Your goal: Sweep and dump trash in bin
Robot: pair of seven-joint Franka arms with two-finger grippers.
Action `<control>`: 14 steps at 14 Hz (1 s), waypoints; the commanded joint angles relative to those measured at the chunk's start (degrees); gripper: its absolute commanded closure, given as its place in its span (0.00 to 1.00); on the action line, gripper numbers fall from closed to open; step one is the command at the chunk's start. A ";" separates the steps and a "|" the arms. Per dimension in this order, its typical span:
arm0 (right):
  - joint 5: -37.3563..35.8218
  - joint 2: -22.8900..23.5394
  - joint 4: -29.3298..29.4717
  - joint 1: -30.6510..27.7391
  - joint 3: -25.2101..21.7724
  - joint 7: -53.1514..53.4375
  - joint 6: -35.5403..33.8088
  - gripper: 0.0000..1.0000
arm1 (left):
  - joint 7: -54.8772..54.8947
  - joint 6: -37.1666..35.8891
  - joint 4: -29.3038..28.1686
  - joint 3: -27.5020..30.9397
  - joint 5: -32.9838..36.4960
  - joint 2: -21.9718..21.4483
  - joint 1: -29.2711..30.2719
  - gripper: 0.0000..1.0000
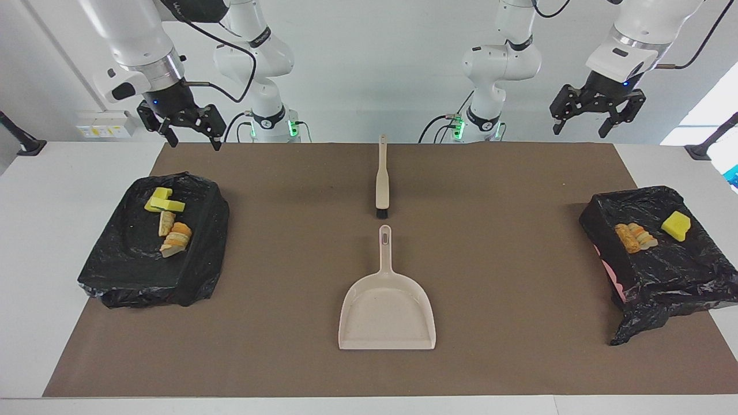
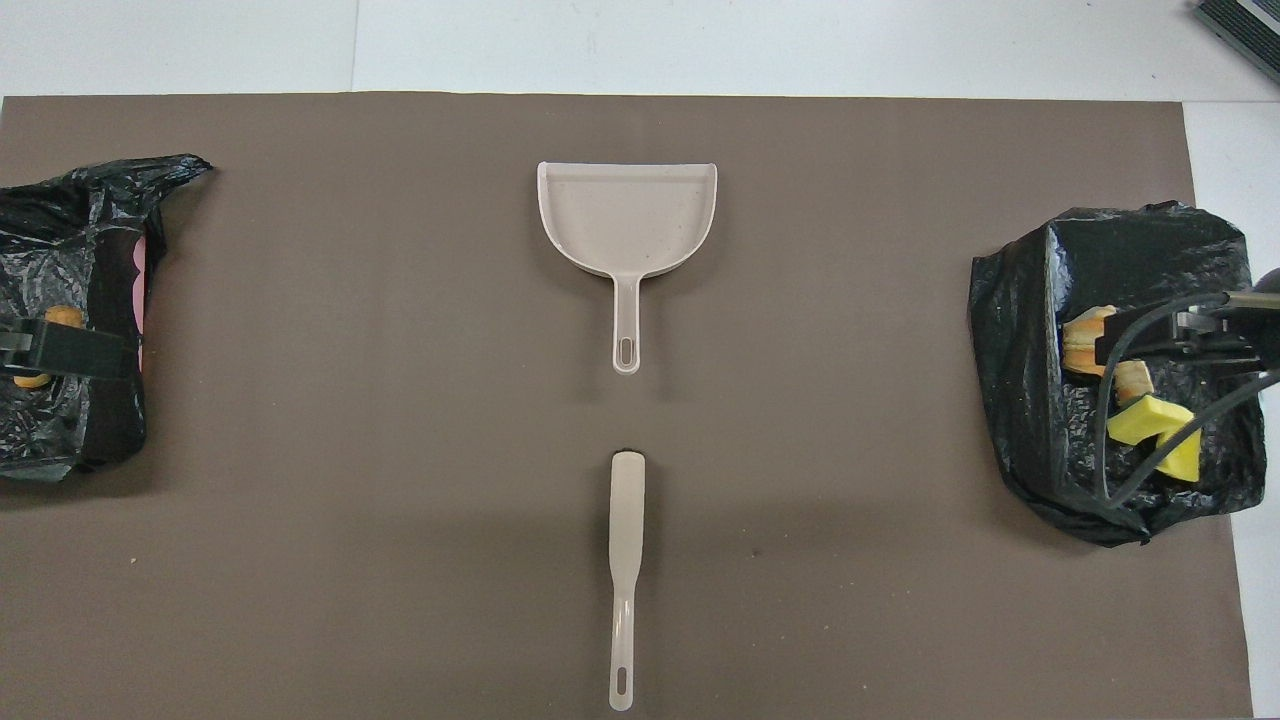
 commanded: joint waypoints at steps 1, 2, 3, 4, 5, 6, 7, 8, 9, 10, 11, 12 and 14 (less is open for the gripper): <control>-1.20 -1.85 -0.10 0.16 -0.78 -2.02 -0.71 0.00 | 0.54 -1.52 4.24 -0.68 -1.03 3.18 1.64 0.00; -1.20 -1.85 -0.19 0.16 -0.78 -2.54 -1.06 0.00 | 0.46 -0.99 4.07 -0.94 -0.86 2.66 1.64 0.00; -1.20 -1.94 -0.20 0.07 -0.78 -2.72 -0.98 0.00 | 0.54 -0.90 3.72 -0.94 -0.95 2.48 1.81 0.00; -1.29 -1.85 -0.20 -0.02 -0.87 -2.81 -0.80 0.00 | 0.54 -0.90 3.71 -0.94 -0.86 2.39 1.82 0.00; -1.46 -1.85 -0.11 -0.02 -0.78 -3.50 -0.89 0.00 | 0.72 -0.46 3.54 -0.94 -0.77 2.39 1.73 0.00; -2.08 -1.94 -0.19 0.07 -0.78 -4.82 -1.06 0.00 | 0.46 0.33 3.28 -0.94 -0.77 2.39 1.82 0.00; -2.08 -1.94 -0.20 0.07 -0.78 -5.00 -1.24 0.00 | 0.45 0.33 2.58 -0.94 -0.77 2.04 1.82 0.00; -1.99 -1.94 -0.20 -0.10 -0.87 -5.09 -1.24 0.00 | 0.28 0.51 2.05 -0.94 -0.86 1.51 1.82 0.00; -1.91 -1.94 -0.28 -0.19 -0.96 -5.01 -1.24 0.00 | 0.11 -0.01 1.96 -0.94 -0.86 1.42 1.82 0.00; -1.73 -2.37 -0.63 -0.63 -0.96 -4.92 -1.24 0.00 | 0.02 -0.54 1.78 -0.86 -0.86 1.25 1.82 0.00; -1.73 -2.46 -0.90 -0.63 -0.96 -4.83 -1.24 0.00 | -0.07 -0.89 1.78 -0.77 -0.86 1.24 1.90 0.00; -1.73 -2.47 -0.90 -0.63 -0.96 -4.92 -1.24 0.00 | -0.16 -0.98 1.61 -0.77 -0.86 1.07 1.99 0.00; -1.73 -2.55 -0.90 -0.63 -0.96 -4.83 -1.24 0.00 | -0.25 -1.33 -0.32 -0.68 -0.77 -0.24 2.43 0.00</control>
